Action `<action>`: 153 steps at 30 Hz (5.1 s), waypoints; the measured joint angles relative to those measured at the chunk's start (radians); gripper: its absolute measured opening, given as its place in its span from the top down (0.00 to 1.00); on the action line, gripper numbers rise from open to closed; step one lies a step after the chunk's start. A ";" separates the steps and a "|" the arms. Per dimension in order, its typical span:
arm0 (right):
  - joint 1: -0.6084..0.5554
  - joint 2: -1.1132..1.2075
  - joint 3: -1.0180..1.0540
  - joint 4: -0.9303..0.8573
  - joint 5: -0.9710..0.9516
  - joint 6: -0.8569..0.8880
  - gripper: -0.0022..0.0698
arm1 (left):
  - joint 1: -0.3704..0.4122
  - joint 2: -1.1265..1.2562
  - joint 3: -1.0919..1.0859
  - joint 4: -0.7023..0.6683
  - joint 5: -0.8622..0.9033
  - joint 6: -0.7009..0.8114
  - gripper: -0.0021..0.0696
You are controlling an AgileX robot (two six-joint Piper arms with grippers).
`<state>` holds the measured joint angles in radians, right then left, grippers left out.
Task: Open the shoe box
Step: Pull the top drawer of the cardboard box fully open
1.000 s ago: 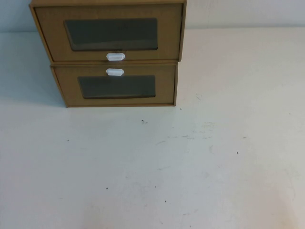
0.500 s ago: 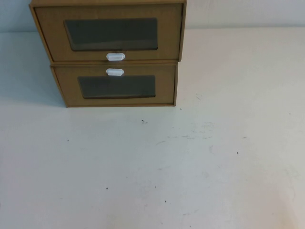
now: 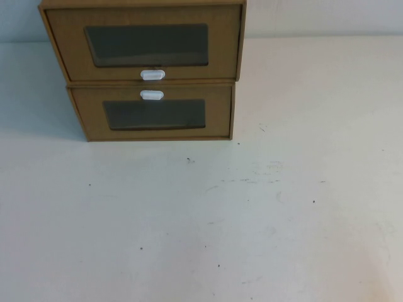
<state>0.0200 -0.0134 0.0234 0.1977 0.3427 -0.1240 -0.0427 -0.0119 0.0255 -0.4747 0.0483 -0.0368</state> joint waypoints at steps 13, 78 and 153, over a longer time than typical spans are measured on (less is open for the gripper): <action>0.000 0.000 0.000 0.000 0.000 0.000 0.99 | 0.000 0.570 -0.572 0.037 0.420 0.212 0.98; 0.000 0.000 0.000 0.000 0.000 0.000 0.99 | -0.037 2.147 -2.422 -0.244 1.113 0.578 0.98; 0.952 1.749 -1.269 -1.503 0.144 0.655 0.99 | -0.037 2.153 -2.424 -0.258 1.118 0.556 0.98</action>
<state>0.9724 1.7360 -1.2460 -1.3050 0.4864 0.5309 -0.0796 2.1412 -2.3990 -0.7323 1.1663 0.5192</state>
